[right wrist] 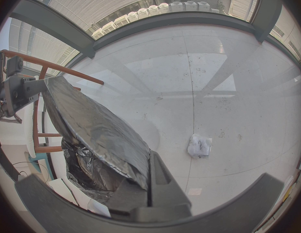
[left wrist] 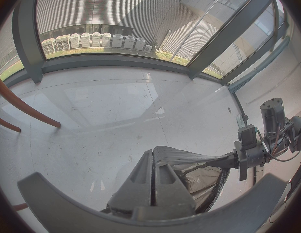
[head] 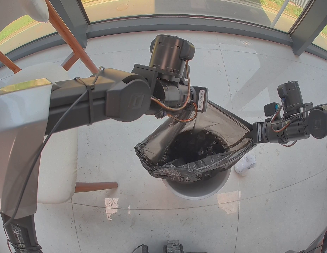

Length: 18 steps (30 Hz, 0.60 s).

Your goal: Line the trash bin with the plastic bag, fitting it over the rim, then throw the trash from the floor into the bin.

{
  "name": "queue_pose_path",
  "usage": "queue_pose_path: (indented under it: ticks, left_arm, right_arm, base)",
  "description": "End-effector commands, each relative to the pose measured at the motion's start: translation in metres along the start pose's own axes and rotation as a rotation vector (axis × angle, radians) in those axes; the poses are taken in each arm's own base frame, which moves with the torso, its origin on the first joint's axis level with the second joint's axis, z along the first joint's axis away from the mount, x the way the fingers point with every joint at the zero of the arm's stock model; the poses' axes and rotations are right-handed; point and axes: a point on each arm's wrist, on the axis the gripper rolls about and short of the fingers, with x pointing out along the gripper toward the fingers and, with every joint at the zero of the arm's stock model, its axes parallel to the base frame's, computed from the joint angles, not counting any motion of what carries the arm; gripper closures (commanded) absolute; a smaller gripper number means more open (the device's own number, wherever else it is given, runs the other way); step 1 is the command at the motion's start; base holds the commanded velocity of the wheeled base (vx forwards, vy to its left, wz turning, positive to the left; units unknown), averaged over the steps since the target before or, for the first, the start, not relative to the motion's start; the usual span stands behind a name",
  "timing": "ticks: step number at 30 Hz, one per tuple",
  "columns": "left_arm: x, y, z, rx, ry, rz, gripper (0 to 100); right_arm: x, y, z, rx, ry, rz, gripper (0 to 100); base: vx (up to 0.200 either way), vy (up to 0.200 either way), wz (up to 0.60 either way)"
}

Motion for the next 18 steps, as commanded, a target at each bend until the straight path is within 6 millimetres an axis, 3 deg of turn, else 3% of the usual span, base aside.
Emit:
queue_pose_path:
  ticks: [1, 7, 11, 18]
  left_arm:
    - [-0.001, -0.010, -0.004, 0.006, 0.014, -0.018, 100]
    - [0.003, -0.025, -0.028, 0.026, 0.086, -0.016, 100]
    - [0.017, -0.028, -0.053, 0.048, 0.160, -0.009, 100]
    - [0.024, -0.027, -0.053, 0.044, 0.147, 0.026, 100]
  right_arm:
    - [0.006, -0.002, -0.004, 0.005, 0.023, -0.005, 100]
    - [0.023, -0.008, -0.009, 0.008, 0.030, -0.007, 100]
    - [0.046, -0.018, -0.019, -0.016, 0.042, 0.004, 100]
    - [0.058, -0.026, -0.018, -0.006, 0.024, 0.032, 100]
  base:
    - [0.000, 0.000, 0.00]
    - [0.000, 0.000, 0.00]
    - [0.000, 0.000, 0.00]
    - [0.000, 0.000, 0.00]
